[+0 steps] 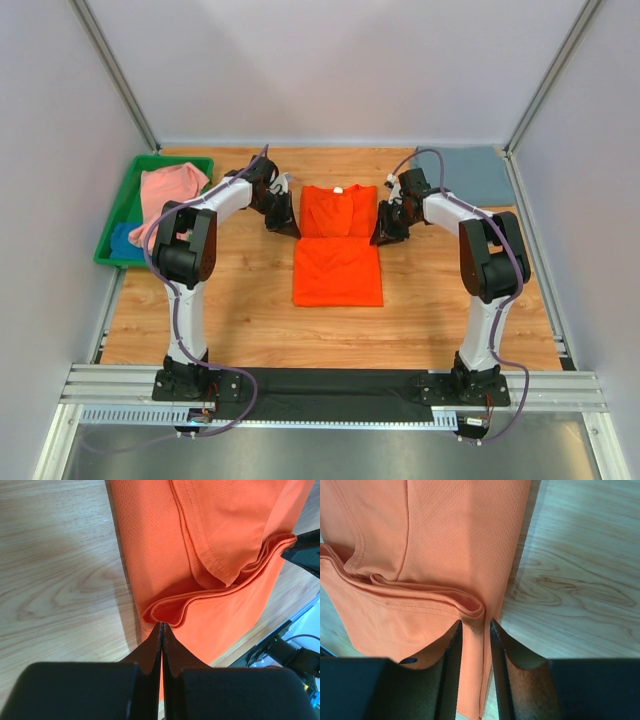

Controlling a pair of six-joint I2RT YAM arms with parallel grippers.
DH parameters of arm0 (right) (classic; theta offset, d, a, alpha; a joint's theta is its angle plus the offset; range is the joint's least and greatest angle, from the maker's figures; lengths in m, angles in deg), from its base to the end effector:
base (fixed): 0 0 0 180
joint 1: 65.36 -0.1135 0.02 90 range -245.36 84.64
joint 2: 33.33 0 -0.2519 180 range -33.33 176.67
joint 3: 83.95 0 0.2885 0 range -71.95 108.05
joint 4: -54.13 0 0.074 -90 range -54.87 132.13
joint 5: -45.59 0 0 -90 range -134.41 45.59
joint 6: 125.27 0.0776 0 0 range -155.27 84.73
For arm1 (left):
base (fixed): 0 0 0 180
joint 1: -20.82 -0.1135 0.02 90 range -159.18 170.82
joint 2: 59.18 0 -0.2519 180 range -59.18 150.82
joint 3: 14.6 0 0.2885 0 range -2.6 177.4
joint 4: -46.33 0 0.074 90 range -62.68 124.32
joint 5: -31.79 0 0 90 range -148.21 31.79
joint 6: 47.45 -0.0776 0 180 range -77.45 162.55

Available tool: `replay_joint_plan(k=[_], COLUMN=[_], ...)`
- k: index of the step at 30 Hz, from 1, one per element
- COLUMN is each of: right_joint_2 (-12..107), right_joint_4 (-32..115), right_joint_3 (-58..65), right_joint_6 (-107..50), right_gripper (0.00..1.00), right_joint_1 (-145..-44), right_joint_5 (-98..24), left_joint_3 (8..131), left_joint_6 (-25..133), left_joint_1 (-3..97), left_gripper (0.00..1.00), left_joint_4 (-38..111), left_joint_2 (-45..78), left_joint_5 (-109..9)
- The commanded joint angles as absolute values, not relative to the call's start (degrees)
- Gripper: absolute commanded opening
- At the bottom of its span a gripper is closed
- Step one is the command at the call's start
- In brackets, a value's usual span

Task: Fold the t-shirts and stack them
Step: Fold the tshirt

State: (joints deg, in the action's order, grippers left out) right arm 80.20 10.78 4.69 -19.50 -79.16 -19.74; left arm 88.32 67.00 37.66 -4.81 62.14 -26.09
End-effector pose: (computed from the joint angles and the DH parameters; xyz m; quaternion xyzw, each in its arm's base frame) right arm 0.4155 0.1354 0.0888 -0.0238 0.9599 0.2499 0.1248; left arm 0.4413 -0.1767 0.1067 -0.0137 0.9469 -0.3149 0.0637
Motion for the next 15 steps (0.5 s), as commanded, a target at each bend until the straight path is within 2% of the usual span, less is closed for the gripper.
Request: replay_joint_plan(k=[1, 4, 15], right_joint_2=[78.5, 78.1, 79.6], right_joint_4=[11.6, 11.1, 10.6], right_joint_3=[7.3, 7.9, 9.6], right_joint_6=[-19.3, -19.5, -19.6], right_gripper=[0.31, 0.33, 0.29], right_joint_1=[-79.4, -79.7, -80.7], right_joint_5=[-21.9, -23.7, -24.6], left_joint_3=[90.1, 90.2, 90.3], left_joint_6=[67.8, 67.7, 67.5], left_joint_1=[37.5, 37.5, 37.5], left_gripper=[0.00, 0.00, 0.00], left_joint_4=[-3.6, -3.6, -3.6], left_joint_2=[61.1, 61.2, 61.8], left_joint_5=[-25.1, -25.2, -25.0])
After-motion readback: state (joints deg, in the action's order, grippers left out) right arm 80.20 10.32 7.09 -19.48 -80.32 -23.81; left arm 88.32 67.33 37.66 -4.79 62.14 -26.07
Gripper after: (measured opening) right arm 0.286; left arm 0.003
